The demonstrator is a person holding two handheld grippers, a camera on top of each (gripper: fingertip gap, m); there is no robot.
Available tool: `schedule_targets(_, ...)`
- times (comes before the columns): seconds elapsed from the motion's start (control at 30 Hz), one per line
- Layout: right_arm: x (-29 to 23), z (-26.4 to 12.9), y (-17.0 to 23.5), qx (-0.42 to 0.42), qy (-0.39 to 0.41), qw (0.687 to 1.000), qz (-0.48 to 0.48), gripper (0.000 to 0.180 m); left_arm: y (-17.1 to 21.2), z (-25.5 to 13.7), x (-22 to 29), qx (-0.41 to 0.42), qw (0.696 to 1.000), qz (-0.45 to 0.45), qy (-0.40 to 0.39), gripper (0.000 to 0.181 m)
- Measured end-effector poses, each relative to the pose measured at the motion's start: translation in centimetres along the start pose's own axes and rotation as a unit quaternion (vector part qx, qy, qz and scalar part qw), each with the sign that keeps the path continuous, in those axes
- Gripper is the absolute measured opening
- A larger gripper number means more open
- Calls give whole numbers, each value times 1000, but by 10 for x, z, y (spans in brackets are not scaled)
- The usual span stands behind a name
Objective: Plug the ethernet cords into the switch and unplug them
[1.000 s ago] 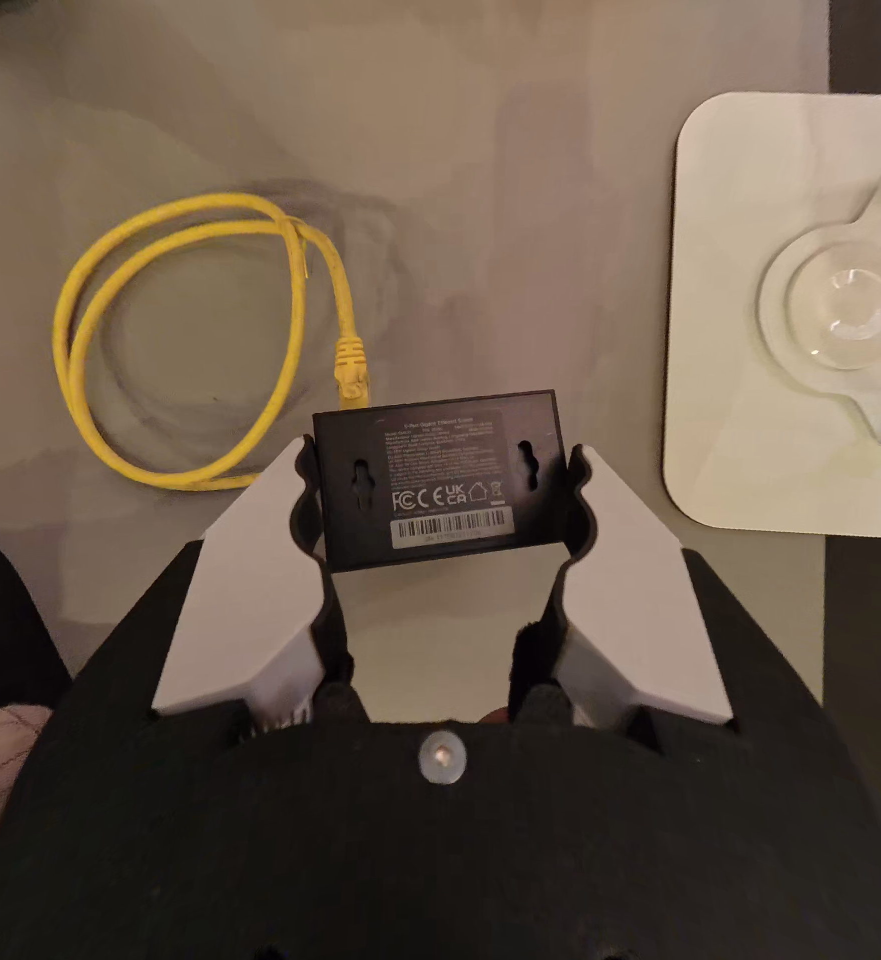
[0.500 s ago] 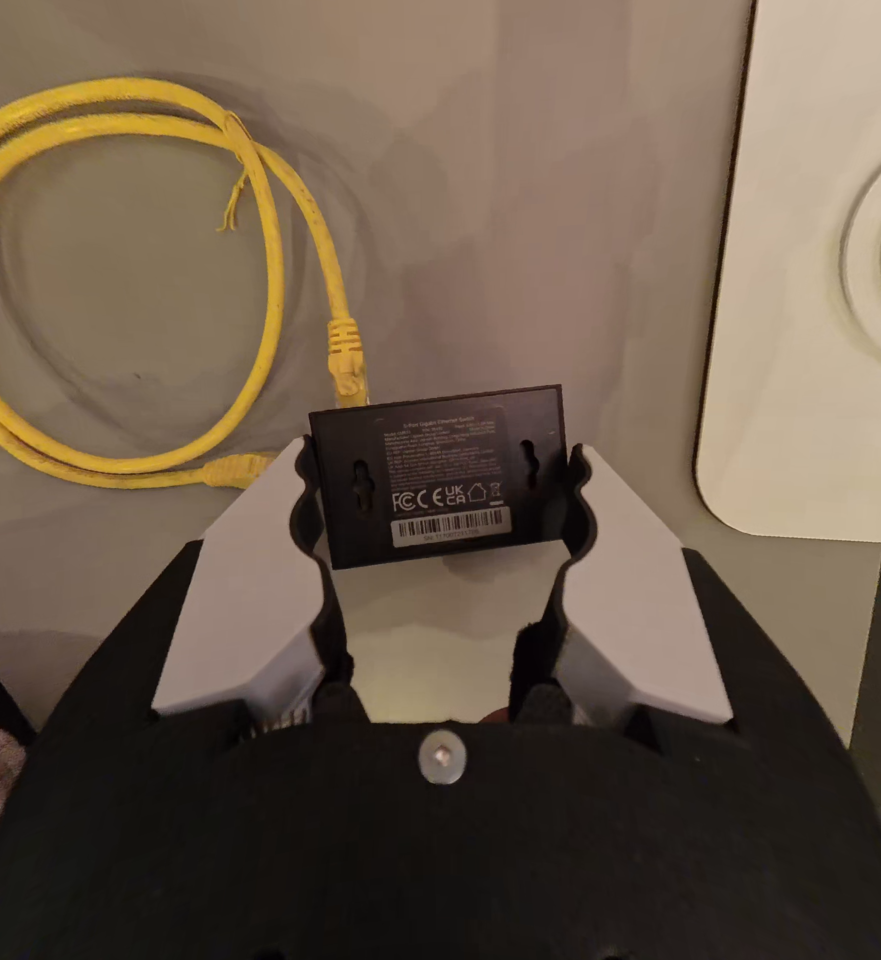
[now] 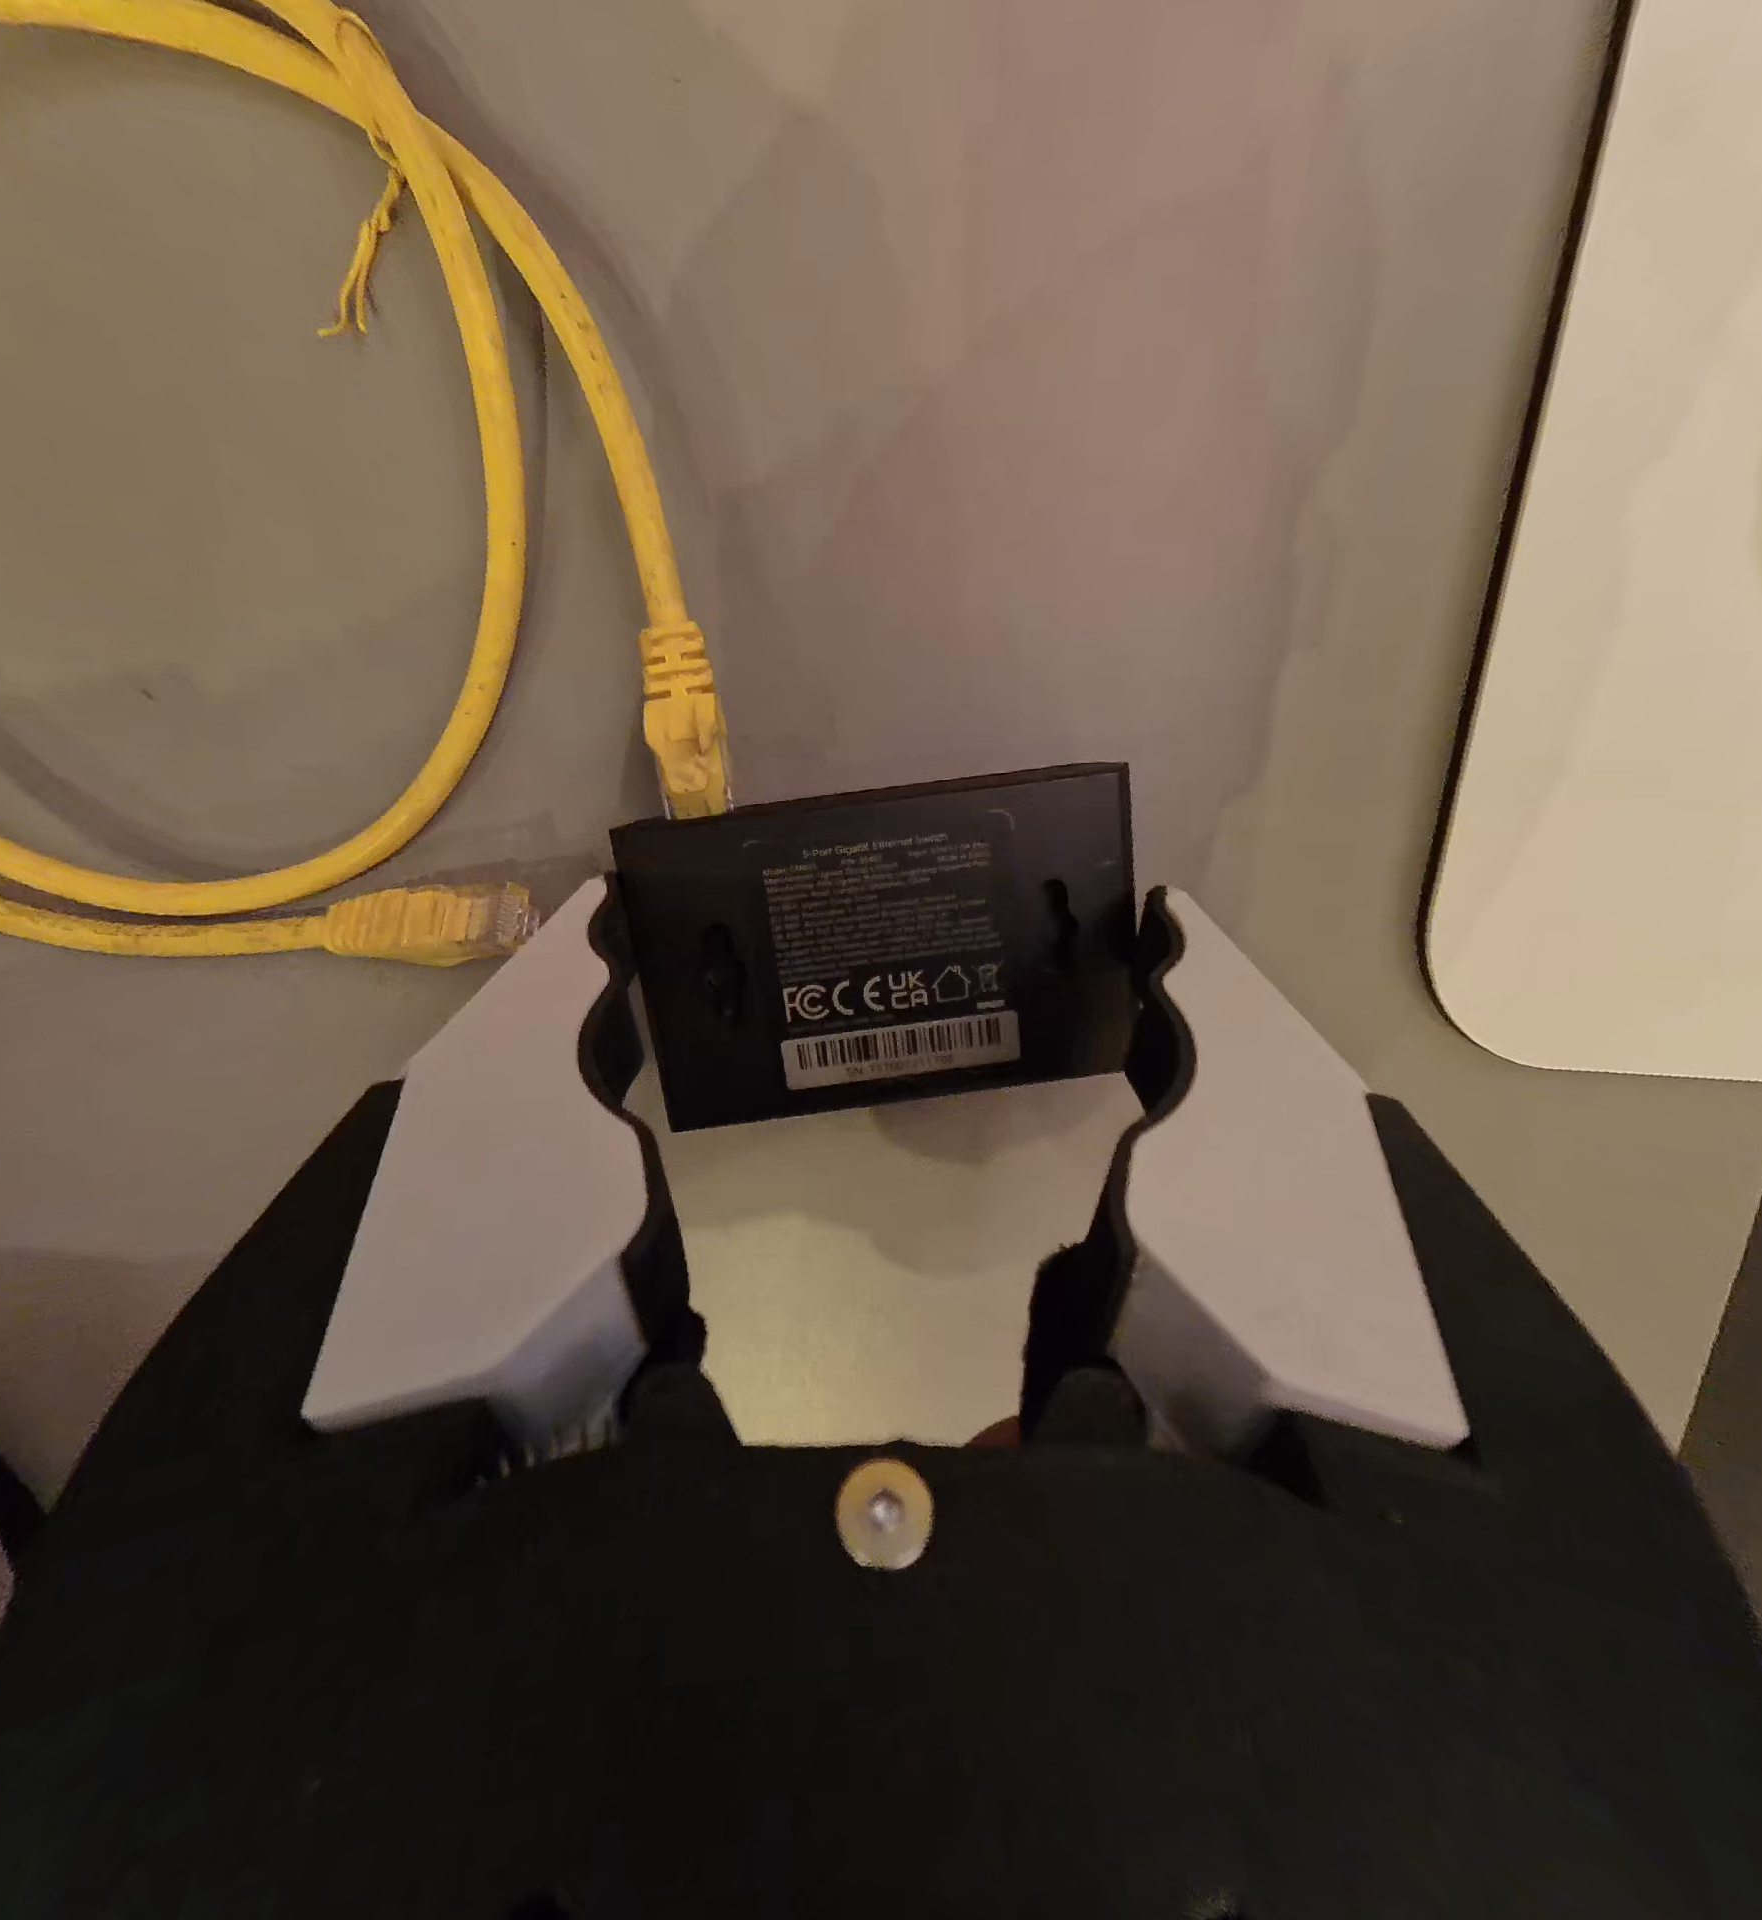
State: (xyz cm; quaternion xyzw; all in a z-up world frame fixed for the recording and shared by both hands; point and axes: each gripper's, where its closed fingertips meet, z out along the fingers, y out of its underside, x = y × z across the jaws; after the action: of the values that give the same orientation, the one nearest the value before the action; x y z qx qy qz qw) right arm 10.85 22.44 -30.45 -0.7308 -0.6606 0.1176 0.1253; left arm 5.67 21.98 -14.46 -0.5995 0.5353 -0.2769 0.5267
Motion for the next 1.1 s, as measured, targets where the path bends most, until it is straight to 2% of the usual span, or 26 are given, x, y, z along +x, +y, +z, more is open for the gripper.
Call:
schedule_targets(0.03, 0, 0, 0, -3, 0, 1000, 1, 95, 0, 0, 0, -1, 1000, 3, -2, 20)
schedule_targets(0.1, -2, -1, -1, -4, -4, 1000, 2, 95, 0, 0, -1, 0, 1000, 2, -4, 20)
schedule_targets(0.3, -5, -8, -7, 11, -5, 1000, 2, 111, -6, -6, -8, 14, 1000, -8, -14, 21)
schedule_targets(0.5, -4, -31, -11, 50, 3, 999, 14, 110, -24, -18, -10, 27, 999, 7, -27, 22)
schedule_targets(0.8, 3, -56, -14, 81, 37, 996, 13, 105, -60, -49, -16, 18, 993, 81, -79, 23)
schedule_targets(1.0, 4, -59, -5, 68, 37, 997, 29, 104, -52, -63, -32, -55, 979, 148, -127, 28)
schedule_targets(1.1, 6, -64, -6, 81, 40, 995, 30, 103, -36, -95, -47, -117, 962, 188, -158, 30)
